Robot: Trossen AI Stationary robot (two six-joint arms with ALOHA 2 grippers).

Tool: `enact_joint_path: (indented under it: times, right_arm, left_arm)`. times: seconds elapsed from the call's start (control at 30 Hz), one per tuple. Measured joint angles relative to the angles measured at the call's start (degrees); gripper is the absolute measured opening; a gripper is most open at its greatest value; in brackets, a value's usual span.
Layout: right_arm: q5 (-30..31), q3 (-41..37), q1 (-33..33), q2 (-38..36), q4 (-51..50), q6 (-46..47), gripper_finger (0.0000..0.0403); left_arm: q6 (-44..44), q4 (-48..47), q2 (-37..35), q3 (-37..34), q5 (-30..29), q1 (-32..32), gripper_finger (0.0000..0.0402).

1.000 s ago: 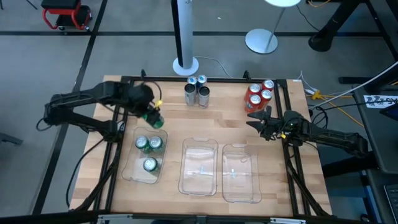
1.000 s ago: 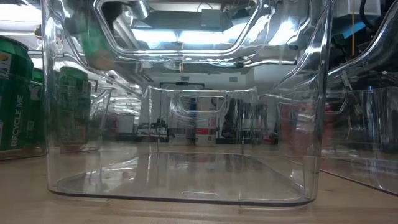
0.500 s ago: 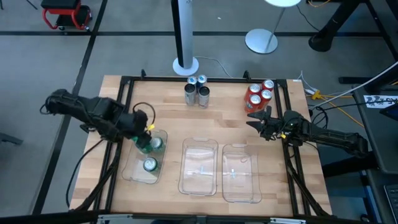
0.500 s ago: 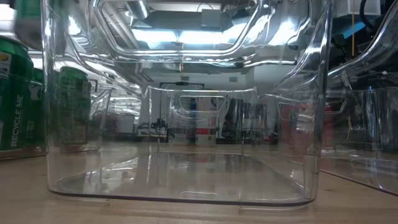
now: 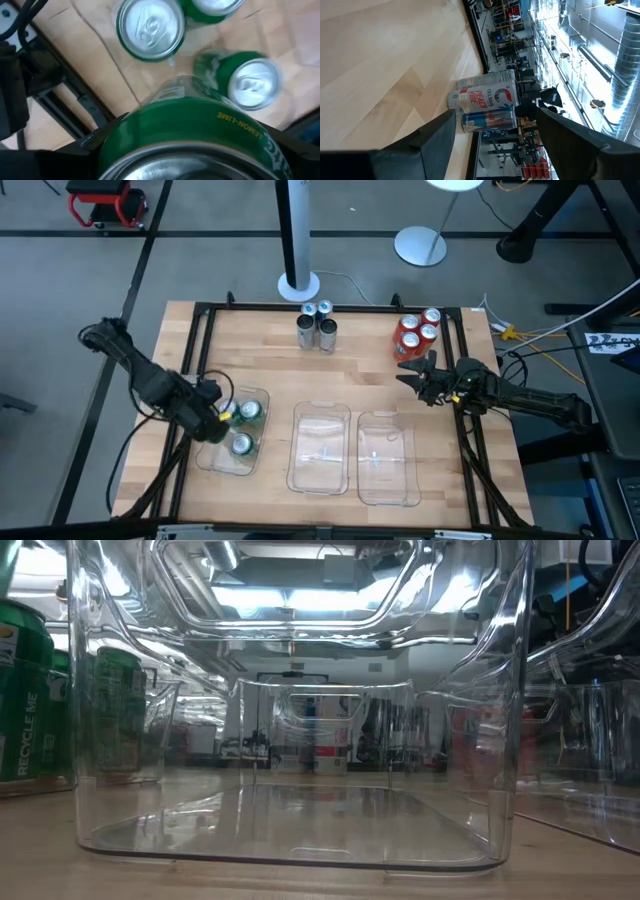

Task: Sort soda cans
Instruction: Put the green soda can into the left transparent bin

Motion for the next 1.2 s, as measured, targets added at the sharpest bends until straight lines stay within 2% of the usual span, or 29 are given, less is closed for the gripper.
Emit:
enact_joint_path:
  times: [0.23, 0.4, 0.57, 0.8, 1.03, 1.2]
  right_arm:
    - [0.0, 0.0, 0.0, 0.0, 0.0, 0.0, 0.0278]
    - [0.0, 0.0, 0.0, 0.0, 0.1, 0.0, 0.0278]
    - [0.0, 0.0, 0.0, 0.0, 0.1, 0.2, 0.0278]
    - [0.0, 0.0, 0.0, 0.0, 0.1, 0.2, 0.0278]
    - [0.0, 0.0, 0.0, 0.0, 0.1, 0.3, 0.0278]
    - [0.0, 0.0, 0.0, 0.0, 0.1, 0.5, 0.0278]
  left_arm:
    - [-1.5, 9.8, 3.1, -7.1, 0.0, -3.6, 0.0304]
    - [-1.5, 13.7, 3.6, -13.5, 2.0, -4.4, 0.0304]
    - [0.4, 19.8, 3.6, -17.3, 1.6, -4.8, 0.0304]
    - [0.3, 21.2, 3.6, -21.0, 0.5, -4.8, 0.0304]
    - [1.5, 22.3, 3.5, -21.9, 0.8, -4.7, 0.0370]
    - [1.8, 22.0, 1.9, -21.7, 1.4, -4.8, 0.0384]
